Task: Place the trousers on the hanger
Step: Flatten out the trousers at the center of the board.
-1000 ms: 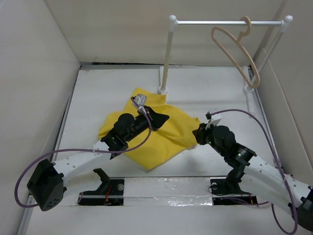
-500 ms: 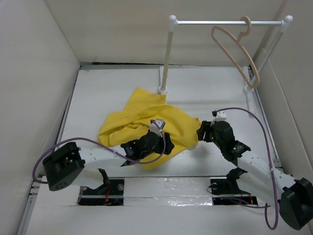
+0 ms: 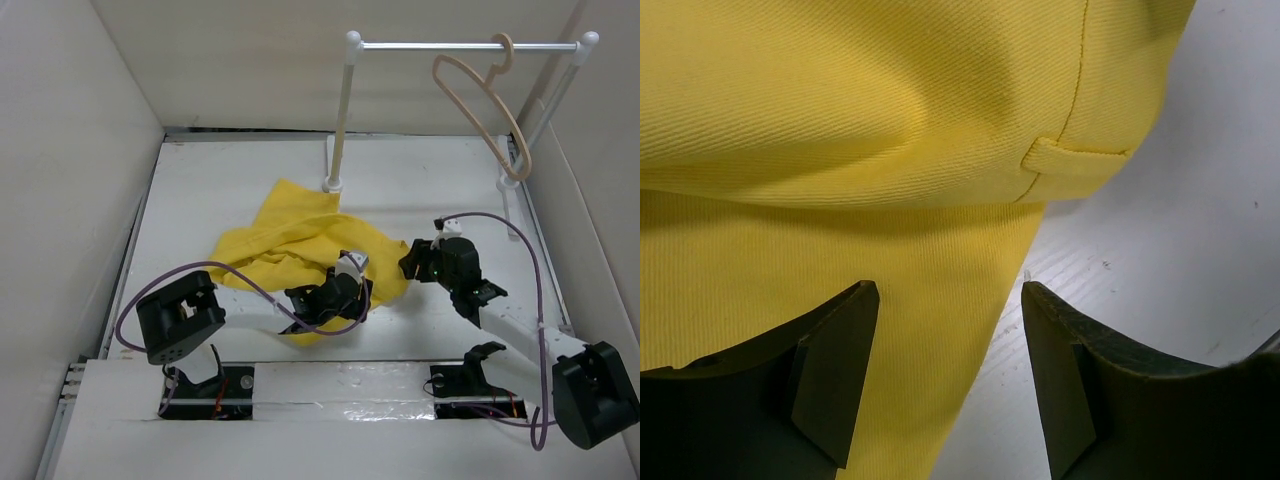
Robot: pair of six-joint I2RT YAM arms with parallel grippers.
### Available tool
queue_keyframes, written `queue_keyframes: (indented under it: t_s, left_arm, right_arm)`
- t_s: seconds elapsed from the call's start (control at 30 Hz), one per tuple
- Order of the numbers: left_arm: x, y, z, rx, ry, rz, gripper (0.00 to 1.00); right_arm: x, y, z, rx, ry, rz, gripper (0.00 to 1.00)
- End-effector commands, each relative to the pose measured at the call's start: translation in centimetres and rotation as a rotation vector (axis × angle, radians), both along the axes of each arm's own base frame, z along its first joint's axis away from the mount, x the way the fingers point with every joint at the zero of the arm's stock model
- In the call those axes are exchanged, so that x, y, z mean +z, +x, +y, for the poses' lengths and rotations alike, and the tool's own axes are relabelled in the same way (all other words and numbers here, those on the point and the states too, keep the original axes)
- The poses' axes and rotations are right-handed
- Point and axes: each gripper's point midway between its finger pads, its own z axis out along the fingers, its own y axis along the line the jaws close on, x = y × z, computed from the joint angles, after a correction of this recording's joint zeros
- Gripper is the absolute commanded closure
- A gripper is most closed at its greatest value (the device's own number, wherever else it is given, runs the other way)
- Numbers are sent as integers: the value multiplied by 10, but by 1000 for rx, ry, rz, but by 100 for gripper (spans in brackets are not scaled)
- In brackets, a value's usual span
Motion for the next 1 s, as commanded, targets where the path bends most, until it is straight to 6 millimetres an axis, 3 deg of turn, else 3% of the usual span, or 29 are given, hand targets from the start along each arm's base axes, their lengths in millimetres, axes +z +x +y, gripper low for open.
queue_keyframes:
  t_s: [0.0, 0.27, 0.37, 0.47, 0.57, 0.63, 0.77, 0.8, 0.87, 0.97]
  left_arm:
    - [9, 8, -6, 2, 8, -40, 43]
    - [1, 4, -6, -15, 35, -35, 45]
    - [-5, 3, -8, -21, 47, -25, 46]
    - [-9, 1, -9, -29, 74, -22, 48]
    - [-15, 3, -5, -13, 96, -24, 52]
    - [-20, 2, -6, -15, 107, -16, 56]
    - [-26, 4, 1, 16, 149, -27, 80]
    - [-26, 6, 4, 30, 154, -31, 85]
    - [-26, 7, 7, 51, 160, -33, 100]
    - [-17, 10, 13, 76, 152, -50, 100]
  right_arm:
    - [22, 15, 10, 38, 51, -94, 39]
    - [11, 19, 3, 22, 44, -65, 32]
    - [6, 17, 9, 51, 59, -47, 32]
    - [4, 17, 14, 73, 72, -42, 44]
    - [0, 17, 13, 74, 75, -31, 46]
    - [1, 15, 14, 84, 81, -34, 54]
    - [6, 15, 14, 86, 85, -47, 74]
    - [8, 15, 12, 81, 86, -54, 89]
    - [11, 13, 12, 87, 94, -62, 96]
    - [20, 13, 13, 90, 100, -86, 100]
